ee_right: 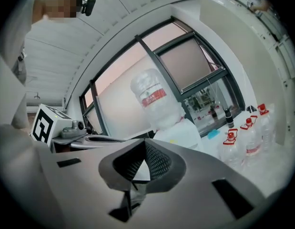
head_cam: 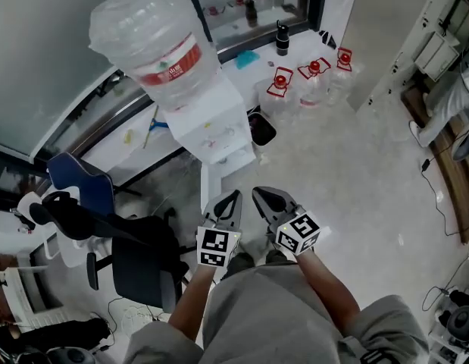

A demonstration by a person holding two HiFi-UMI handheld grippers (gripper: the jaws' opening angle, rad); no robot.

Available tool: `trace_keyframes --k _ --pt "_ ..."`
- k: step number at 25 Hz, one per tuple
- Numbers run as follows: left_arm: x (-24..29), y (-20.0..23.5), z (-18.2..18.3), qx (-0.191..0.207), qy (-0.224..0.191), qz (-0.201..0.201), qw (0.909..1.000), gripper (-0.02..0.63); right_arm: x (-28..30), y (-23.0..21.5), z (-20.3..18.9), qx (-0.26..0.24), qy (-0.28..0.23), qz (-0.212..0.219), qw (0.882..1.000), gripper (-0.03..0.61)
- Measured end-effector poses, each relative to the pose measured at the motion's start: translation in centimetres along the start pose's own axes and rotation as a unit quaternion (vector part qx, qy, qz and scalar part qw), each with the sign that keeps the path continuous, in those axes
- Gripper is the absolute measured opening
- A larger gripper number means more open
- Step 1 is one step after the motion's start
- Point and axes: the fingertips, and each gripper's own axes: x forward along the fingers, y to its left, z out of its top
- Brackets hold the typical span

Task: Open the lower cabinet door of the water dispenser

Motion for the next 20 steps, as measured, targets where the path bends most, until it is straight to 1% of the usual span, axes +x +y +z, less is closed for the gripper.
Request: trace_keyframes --k 3,6,9,13,16,20 --pt "-0.9 0.6 1.7 -0.023 -0.028 0.015 0.9992 0.008 0.1 0.9 2.0 -0.015 -0.022 -0.011 1.000 0.011" --pt "-1.7 1.8 3.0 -0.037 -0.048 0.025 0.9979 0.008 0.9 1.8 3.0 -0.026 -0.029 -0.010 0.999 0.011" --pt "-2.8 2.8 3.9 -0.037 -0.063 0.039 0.9966 0.008 1.4 2.8 3.0 -0.034 -0.027 -0.006 0.999 0.011" --pt "-3.7 2.7 4.5 -0.026 -0.077 0.046 0.9956 0.008 1.2 3.3 2.4 -0.035 -0.030 -0.007 0.999 0.011" --pt "-4.2 2.6 4.3 -0.028 -0.081 0.048 0.9952 0.008 1.2 3.7 2.0 -0.033 -0.030 -0.011 0.999 0.011" --pt "-5.1 3.2 4.2 -0.036 -0.080 0.047 0.9950 0.008 1.8 4.8 2.3 -0.041 -0.025 -0.011 0.999 0.011"
